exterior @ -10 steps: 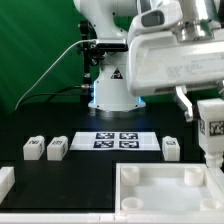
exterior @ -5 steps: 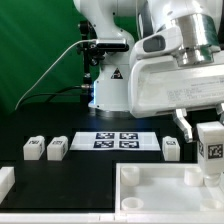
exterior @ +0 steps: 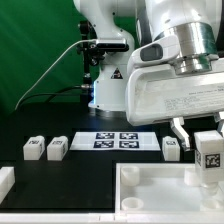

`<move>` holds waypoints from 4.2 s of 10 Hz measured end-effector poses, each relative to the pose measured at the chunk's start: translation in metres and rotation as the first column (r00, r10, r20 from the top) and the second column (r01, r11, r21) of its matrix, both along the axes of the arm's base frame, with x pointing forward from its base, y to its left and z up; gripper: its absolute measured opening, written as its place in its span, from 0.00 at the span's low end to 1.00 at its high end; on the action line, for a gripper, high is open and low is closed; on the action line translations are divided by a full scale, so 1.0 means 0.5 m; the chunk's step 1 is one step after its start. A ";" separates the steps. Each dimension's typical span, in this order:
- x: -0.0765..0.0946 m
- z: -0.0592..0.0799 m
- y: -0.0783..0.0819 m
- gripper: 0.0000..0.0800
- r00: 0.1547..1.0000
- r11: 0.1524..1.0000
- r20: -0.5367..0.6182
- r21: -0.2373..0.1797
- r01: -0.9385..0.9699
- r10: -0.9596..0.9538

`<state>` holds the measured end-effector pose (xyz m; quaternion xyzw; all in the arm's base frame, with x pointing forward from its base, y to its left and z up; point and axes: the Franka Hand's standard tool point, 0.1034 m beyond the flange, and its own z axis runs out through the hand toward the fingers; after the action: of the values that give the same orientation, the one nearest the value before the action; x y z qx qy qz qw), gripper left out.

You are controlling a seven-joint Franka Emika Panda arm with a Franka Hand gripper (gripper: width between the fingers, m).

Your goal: Assemble one leg

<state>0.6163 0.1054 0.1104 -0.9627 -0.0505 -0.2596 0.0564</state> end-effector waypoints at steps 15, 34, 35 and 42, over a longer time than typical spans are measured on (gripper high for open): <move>-0.013 -0.062 0.029 0.37 0.999 0.999 0.004 -0.028 0.039 -0.039; -0.005 -0.051 -0.015 0.81 0.999 0.998 -0.019 -0.051 0.035 -0.036; -0.005 -0.026 -0.014 0.81 0.995 0.999 -0.094 -0.039 0.029 -0.032; 0.030 -0.018 -0.038 0.81 0.756 0.999 -0.654 -0.016 -0.030 0.012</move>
Offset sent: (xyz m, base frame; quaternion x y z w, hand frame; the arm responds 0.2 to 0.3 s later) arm -0.0048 0.0039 -0.0167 0.0020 0.0165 0.0157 0.9997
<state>0.6313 0.0864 0.1016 -0.9928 -0.0419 0.0938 0.0611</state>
